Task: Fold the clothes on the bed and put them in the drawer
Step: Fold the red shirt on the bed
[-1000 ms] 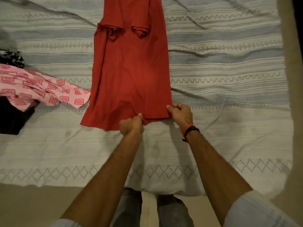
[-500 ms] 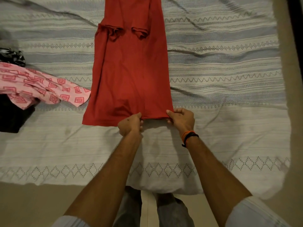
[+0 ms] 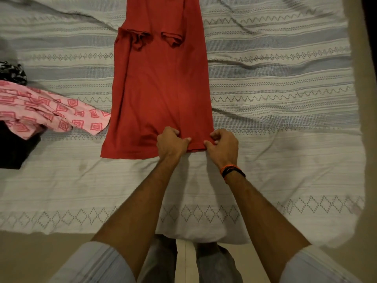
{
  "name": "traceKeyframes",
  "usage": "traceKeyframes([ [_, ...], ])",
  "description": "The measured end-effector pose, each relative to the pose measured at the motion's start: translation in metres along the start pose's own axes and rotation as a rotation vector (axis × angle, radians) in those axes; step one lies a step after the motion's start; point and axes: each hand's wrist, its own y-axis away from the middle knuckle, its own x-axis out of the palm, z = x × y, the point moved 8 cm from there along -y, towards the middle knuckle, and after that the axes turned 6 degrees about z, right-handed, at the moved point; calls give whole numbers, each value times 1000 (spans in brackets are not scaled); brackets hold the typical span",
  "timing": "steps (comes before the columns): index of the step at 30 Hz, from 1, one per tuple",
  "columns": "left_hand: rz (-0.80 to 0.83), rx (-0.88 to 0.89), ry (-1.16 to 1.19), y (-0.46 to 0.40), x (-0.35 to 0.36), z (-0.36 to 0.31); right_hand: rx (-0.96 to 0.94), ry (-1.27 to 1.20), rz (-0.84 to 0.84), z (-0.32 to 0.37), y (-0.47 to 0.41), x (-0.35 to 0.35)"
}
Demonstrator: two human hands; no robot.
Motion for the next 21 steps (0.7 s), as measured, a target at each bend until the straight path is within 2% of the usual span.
traceKeyframes([
  [3, 88, -74, -49, -4, -2, 9, 96, -63, 28, -8, -5, -2],
  [6, 97, -85, -105, -10, -12, 5, 86, -52, 12, 1, -10, -6],
  [11, 5, 48, 126, -31, -36, -37, -7, -95, -46, 35, -26, -19],
  [21, 110, 140, 203, -120, -61, -116, 64, -177, -5, 89, -103, -25],
])
